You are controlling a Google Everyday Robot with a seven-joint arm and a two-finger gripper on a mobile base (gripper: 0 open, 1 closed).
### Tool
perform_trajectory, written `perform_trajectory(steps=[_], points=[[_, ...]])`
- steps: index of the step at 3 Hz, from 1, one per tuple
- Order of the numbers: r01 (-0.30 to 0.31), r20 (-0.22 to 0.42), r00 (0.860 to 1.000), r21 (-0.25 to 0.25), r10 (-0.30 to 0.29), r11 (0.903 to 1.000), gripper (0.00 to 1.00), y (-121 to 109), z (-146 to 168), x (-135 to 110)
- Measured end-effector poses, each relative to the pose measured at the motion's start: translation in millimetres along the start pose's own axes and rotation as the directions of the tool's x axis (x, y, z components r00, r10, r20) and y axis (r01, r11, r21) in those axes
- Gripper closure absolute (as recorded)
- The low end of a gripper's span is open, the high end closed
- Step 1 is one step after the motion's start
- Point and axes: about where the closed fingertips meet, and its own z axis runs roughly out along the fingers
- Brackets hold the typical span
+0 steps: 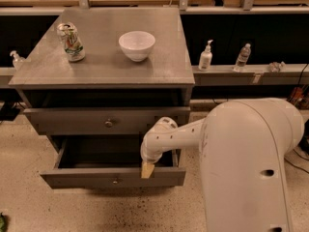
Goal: Close middle drawer
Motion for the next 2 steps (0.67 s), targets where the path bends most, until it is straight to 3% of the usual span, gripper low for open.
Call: perform_trajectory(steps=[1, 2], points=[[0.028, 0.048, 0.998, 0.0, -0.028, 0.9996, 0.03, 26, -27, -13], [0.067, 0.17, 0.983, 0.007, -0.068, 0.9977, 0.0, 81, -78, -38]])
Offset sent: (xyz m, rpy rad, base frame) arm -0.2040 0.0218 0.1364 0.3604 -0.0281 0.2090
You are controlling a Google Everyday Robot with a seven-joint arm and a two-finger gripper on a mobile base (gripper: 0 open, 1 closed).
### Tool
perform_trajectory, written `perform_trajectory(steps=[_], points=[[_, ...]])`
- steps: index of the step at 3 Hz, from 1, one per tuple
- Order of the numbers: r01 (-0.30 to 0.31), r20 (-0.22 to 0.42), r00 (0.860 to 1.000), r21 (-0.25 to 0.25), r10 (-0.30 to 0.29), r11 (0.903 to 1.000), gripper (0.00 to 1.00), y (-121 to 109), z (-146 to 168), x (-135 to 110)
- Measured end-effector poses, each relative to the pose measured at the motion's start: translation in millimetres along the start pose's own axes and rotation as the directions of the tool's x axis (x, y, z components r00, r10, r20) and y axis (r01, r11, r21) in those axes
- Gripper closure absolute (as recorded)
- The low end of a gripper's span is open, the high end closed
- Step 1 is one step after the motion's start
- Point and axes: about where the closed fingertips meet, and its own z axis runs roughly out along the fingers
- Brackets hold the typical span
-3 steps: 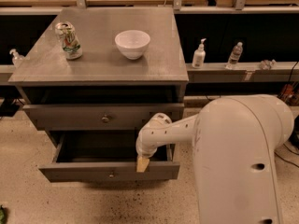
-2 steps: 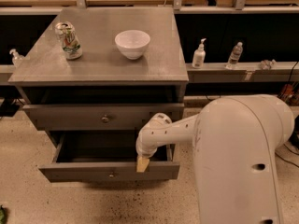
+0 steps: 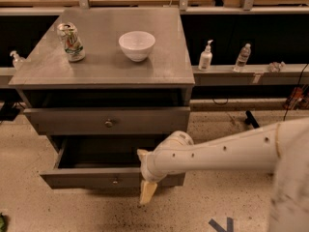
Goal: Close middle drawer
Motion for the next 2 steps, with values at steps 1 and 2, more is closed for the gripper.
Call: perform_trajectory(steps=[1, 2], points=[[0.021, 0.107, 0.994, -0.005, -0.02, 0.9998, 0.0, 40, -32, -27], [-0.028, 0.245, 0.969, -0.036, 0.036, 0.999, 0.24, 72, -39, -34]])
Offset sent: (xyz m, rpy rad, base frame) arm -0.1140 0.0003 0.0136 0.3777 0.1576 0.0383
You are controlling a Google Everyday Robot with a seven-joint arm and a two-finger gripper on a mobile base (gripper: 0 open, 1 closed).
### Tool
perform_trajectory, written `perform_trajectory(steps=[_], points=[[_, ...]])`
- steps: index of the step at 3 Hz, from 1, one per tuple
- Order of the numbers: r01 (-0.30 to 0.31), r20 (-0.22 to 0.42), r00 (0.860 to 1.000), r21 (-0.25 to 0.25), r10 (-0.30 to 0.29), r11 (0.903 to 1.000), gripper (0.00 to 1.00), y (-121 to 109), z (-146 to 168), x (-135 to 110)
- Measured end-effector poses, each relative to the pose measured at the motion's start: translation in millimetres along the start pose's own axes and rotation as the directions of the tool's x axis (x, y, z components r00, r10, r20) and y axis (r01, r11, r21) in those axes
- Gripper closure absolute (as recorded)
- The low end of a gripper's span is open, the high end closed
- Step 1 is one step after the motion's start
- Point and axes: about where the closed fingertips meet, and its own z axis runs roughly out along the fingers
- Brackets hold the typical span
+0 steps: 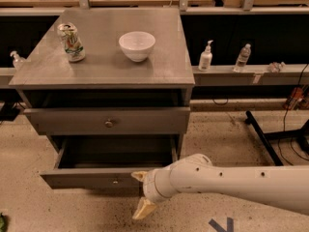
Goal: Close middle drawer
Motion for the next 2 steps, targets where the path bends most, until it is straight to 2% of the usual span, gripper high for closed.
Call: perform_trajectory(steps=[1, 2], points=[[-0.058, 0.182, 0.982, 0.063, 0.045, 0.9963, 0.54, 9, 14, 21], [-0.104, 0.287, 0.955, 0.099, 0.072, 0.9896, 0.78, 11, 39, 45]])
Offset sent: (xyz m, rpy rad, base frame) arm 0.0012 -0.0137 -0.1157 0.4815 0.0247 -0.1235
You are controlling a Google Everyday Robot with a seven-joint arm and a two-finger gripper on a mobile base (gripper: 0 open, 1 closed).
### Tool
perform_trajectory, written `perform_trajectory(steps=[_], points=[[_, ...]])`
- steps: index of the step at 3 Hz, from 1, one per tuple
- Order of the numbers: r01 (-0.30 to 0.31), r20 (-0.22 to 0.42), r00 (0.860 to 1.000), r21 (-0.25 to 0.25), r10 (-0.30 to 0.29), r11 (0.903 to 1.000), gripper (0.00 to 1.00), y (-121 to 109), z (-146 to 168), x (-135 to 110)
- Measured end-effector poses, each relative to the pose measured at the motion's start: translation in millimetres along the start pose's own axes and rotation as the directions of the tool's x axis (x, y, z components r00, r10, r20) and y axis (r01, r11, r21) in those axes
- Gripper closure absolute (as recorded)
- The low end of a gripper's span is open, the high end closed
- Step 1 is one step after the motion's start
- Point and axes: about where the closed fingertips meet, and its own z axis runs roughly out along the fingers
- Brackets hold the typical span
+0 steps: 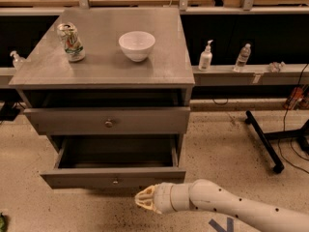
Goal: Close middle drawer
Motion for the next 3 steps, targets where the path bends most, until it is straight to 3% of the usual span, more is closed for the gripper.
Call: perform_trajectory(steps=[1, 3], points=[[-0.098, 0.025, 0.995, 0.017, 0.098, 0.995, 1.0, -2, 29, 55], [-0.191, 0.035, 0.981, 0.002, 0.191, 0.9816, 1.0, -15, 70, 106]])
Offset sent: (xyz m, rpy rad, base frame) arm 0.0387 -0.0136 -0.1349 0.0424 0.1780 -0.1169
